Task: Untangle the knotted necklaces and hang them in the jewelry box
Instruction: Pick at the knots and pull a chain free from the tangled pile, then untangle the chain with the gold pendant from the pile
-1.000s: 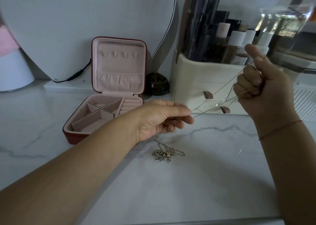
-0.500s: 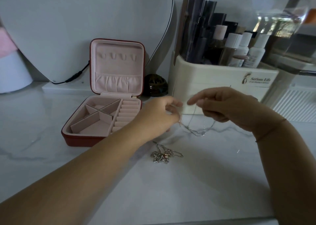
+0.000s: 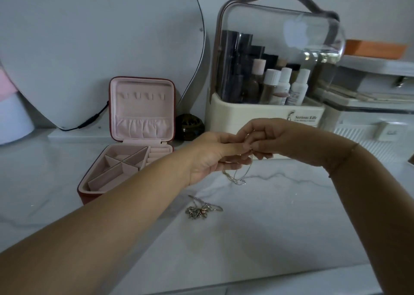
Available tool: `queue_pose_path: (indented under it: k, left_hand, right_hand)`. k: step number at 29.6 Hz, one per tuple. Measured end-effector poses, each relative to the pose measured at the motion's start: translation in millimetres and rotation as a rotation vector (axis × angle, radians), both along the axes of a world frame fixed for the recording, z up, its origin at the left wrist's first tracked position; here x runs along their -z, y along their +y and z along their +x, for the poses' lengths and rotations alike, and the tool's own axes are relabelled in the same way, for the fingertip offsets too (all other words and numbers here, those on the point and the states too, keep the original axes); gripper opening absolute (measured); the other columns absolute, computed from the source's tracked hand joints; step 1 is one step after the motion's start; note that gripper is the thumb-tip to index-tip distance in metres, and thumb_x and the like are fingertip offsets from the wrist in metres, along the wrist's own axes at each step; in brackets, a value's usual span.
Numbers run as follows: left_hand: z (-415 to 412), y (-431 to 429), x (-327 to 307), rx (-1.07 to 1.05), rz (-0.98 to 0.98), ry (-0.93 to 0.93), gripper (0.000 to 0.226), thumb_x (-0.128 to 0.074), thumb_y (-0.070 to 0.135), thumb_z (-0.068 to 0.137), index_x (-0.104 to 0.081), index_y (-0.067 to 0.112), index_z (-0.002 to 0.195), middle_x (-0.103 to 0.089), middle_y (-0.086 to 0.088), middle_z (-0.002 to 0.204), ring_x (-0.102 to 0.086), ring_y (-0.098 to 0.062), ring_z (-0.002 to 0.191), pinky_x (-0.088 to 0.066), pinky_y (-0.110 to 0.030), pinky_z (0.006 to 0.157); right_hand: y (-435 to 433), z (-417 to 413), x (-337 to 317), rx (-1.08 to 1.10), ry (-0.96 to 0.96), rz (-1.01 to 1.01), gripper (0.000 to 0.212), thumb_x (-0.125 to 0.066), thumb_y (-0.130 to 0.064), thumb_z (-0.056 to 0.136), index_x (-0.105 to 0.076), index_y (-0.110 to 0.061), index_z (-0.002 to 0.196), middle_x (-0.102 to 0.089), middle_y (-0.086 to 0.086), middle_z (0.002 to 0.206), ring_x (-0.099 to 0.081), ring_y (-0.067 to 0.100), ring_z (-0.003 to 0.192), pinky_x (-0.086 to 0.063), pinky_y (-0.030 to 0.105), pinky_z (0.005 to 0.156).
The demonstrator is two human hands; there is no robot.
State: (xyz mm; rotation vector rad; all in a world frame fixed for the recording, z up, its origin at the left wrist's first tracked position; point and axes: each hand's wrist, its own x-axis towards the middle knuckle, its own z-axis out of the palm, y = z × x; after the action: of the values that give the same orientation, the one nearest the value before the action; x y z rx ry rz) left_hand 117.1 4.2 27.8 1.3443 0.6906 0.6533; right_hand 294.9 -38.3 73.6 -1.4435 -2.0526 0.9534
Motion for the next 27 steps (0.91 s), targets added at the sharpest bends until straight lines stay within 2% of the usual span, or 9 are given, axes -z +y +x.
queue_pose_path:
  k: [2, 4, 7, 10, 15, 17, 20, 23, 27]
  left_hand:
    - [0.6, -1.2, -4.9, 0.07, -0.14, -0.068, 0.02, -0.06, 0.009, 0.09, -0.064, -0.001, 0.106, -0.069, -0.008, 0.089, -0.067, -0.013, 0.071, -0.055, -0.029, 0.083]
    - [1.7, -2.8, -8.8, 0.091, -0.233, -0.122, 0.012, -0.057, 0.009, 0.091, -0.065, 0.0, 0.096, -0.068, -0.006, 0.081, -0.062, -0.008, 0.059, -0.056, -0.026, 0.074]
    - [3.6, -5.9, -12.8, 0.068, -0.318, -0.164, 0.006, -0.058, 0.004, 0.089, -0.063, 0.001, 0.087, -0.066, -0.005, 0.069, -0.057, -0.005, 0.051, -0.058, -0.023, 0.067]
    - [3.8, -8.0, -14.0, 0.043, -0.348, -0.169, 0.004, -0.06, 0.004, 0.088, -0.063, 0.001, 0.086, -0.064, -0.004, 0.066, -0.055, -0.004, 0.048, -0.057, -0.021, 0.064]
    - [3.5, -11.1, -17.0, 0.023, -0.325, -0.154, 0.005, -0.063, 0.006, 0.087, -0.065, 0.001, 0.087, -0.066, -0.005, 0.068, -0.057, -0.005, 0.05, -0.058, -0.024, 0.067]
    - [2.5, -11.9, -19.7, 0.018, -0.268, -0.14, 0.006, -0.062, 0.007, 0.088, -0.065, 0.002, 0.086, -0.066, -0.004, 0.067, -0.058, -0.006, 0.05, -0.058, -0.024, 0.068]
    - [0.2, -11.2, -22.5, -0.046, -0.121, -0.093, 0.005, -0.06, 0.006, 0.09, -0.064, 0.004, 0.087, -0.069, -0.002, 0.067, -0.059, -0.007, 0.053, -0.057, -0.025, 0.07]
    - [-2.7, -8.6, -25.4, -0.188, 0.043, -0.04, 0.005, -0.061, 0.005, 0.089, -0.062, 0.01, 0.09, -0.071, 0.0, 0.066, -0.061, -0.007, 0.056, -0.05, -0.024, 0.07]
    - [-9.2, -3.1, -29.5, -0.401, 0.27, 0.032, 0.009, -0.063, 0.004, 0.086, -0.063, 0.012, 0.089, -0.07, -0.001, 0.074, -0.061, -0.007, 0.061, -0.047, -0.014, 0.062]
  right_hand:
    - [-3.2, -1.7, -1.8, 0.041, 0.022, 0.078, 0.03, -0.052, 0.004, 0.092, -0.059, -0.014, 0.114, -0.069, 0.007, 0.084, -0.055, 0.014, 0.07, -0.044, 0.032, 0.064]
    - [-7.1, -5.1, -2.3, 0.046, 0.004, 0.136, 0.033, -0.051, 0.001, 0.091, -0.059, -0.021, 0.116, -0.07, 0.009, 0.094, -0.053, 0.023, 0.074, -0.041, 0.041, 0.065]
    - [-14.0, -11.3, -4.2, 0.068, 0.018, 0.169, 0.043, -0.043, 0.007, 0.091, -0.056, -0.023, 0.118, -0.063, 0.002, 0.103, -0.045, 0.024, 0.072, -0.039, 0.041, 0.066]
    - [-20.6, -13.1, -9.3, 0.104, 0.018, 0.156, 0.046, -0.04, 0.008, 0.091, -0.053, -0.028, 0.117, -0.059, 0.001, 0.108, -0.044, 0.016, 0.066, -0.04, 0.042, 0.068]
    - [-27.9, -11.3, -15.5, 0.156, -0.069, 0.164, 0.038, -0.043, 0.001, 0.093, -0.053, -0.031, 0.11, -0.059, -0.001, 0.105, -0.059, 0.012, 0.072, -0.051, 0.056, 0.078]
    - [-29.0, -10.3, -16.3, 0.19, -0.049, 0.188, 0.031, -0.048, 0.0, 0.093, -0.056, -0.027, 0.105, -0.062, 0.001, 0.1, -0.067, 0.013, 0.079, -0.055, 0.053, 0.079]
    - [-30.2, -7.5, -17.0, 0.244, -0.008, 0.205, 0.023, -0.055, 0.001, 0.091, -0.058, -0.02, 0.101, -0.065, 0.005, 0.098, -0.072, 0.014, 0.081, -0.058, 0.037, 0.081]
    - [-33.6, -4.6, -16.8, 0.292, 0.009, 0.232, 0.022, -0.056, 0.006, 0.089, -0.061, -0.014, 0.097, -0.066, 0.009, 0.095, -0.072, 0.013, 0.076, -0.058, 0.024, 0.072]
    - [-38.8, 1.3, -15.9, 0.359, -0.064, 0.3, 0.024, -0.054, 0.005, 0.09, -0.065, -0.016, 0.092, -0.067, 0.004, 0.084, -0.07, 0.011, 0.07, -0.057, 0.021, 0.067]
